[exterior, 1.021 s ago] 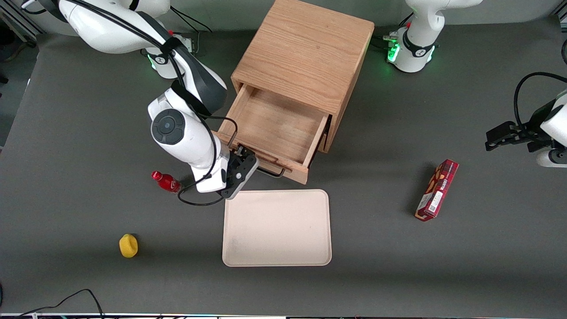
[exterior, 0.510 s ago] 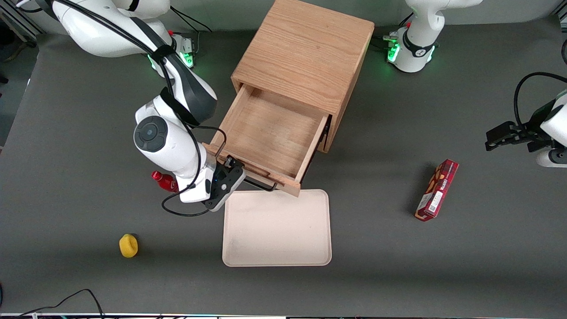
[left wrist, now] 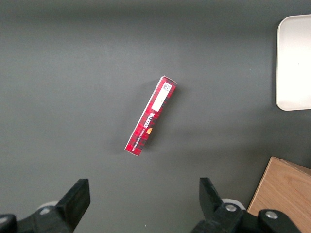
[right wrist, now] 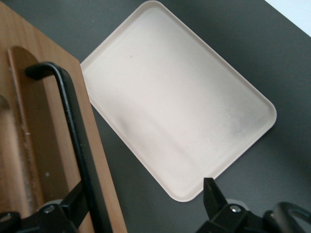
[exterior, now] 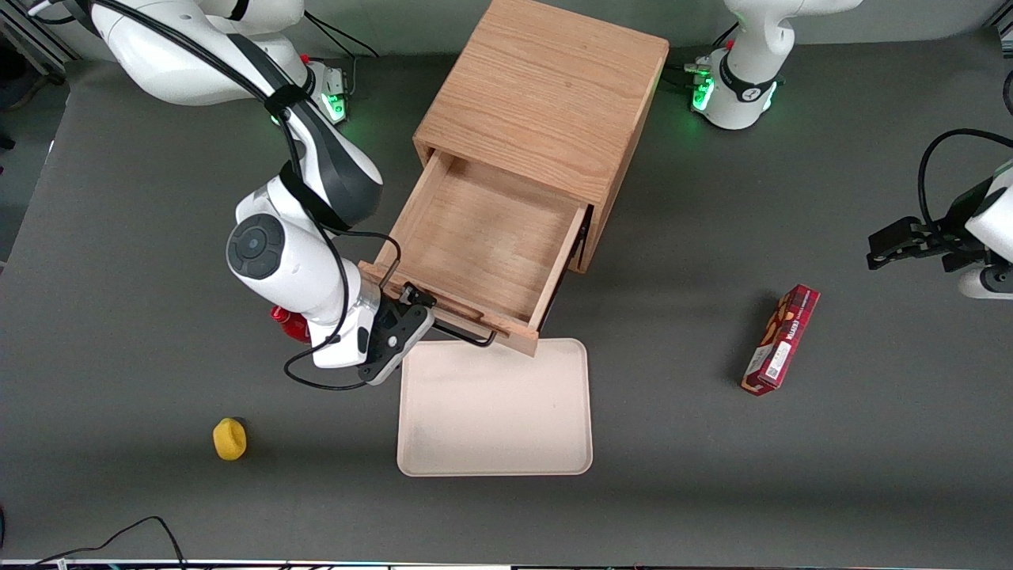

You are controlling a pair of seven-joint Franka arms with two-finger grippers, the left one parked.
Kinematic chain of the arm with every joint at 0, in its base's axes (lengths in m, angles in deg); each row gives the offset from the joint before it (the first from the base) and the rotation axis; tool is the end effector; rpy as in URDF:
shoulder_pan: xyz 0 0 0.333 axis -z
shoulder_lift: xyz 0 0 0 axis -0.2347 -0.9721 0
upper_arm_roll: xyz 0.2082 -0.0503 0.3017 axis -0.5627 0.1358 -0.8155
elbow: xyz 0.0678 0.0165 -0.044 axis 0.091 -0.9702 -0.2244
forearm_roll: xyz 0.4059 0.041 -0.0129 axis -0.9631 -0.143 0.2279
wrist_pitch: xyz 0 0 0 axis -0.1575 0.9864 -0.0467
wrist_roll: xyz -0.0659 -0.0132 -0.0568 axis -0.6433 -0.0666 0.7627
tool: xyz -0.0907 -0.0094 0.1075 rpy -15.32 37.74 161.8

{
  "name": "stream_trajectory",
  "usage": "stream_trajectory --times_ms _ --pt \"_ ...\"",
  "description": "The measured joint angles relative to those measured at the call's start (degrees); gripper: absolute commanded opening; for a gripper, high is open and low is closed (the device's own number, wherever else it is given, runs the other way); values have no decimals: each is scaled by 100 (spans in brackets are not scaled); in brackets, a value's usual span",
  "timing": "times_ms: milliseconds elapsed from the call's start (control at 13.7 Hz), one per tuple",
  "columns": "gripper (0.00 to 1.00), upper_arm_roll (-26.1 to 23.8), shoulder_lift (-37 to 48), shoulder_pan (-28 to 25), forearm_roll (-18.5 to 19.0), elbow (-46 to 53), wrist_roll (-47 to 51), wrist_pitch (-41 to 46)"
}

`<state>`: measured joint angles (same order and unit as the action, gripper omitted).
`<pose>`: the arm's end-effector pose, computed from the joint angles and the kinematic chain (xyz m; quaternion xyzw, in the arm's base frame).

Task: Open upper drawer

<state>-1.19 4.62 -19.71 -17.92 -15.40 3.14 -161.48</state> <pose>0.6830 0.3339 0.4064 -0.9139 -0.3775 -0.0838 0.1235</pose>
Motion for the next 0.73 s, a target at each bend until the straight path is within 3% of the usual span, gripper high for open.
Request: stream_trajectory --times_ms 438,583,729 --pt "100 161 124 22 -1102 546 198 290" --pt "100 397 472 73 -1325 692 987 720" --pt "100 586 1028 181 -1321 716 2146 1475"
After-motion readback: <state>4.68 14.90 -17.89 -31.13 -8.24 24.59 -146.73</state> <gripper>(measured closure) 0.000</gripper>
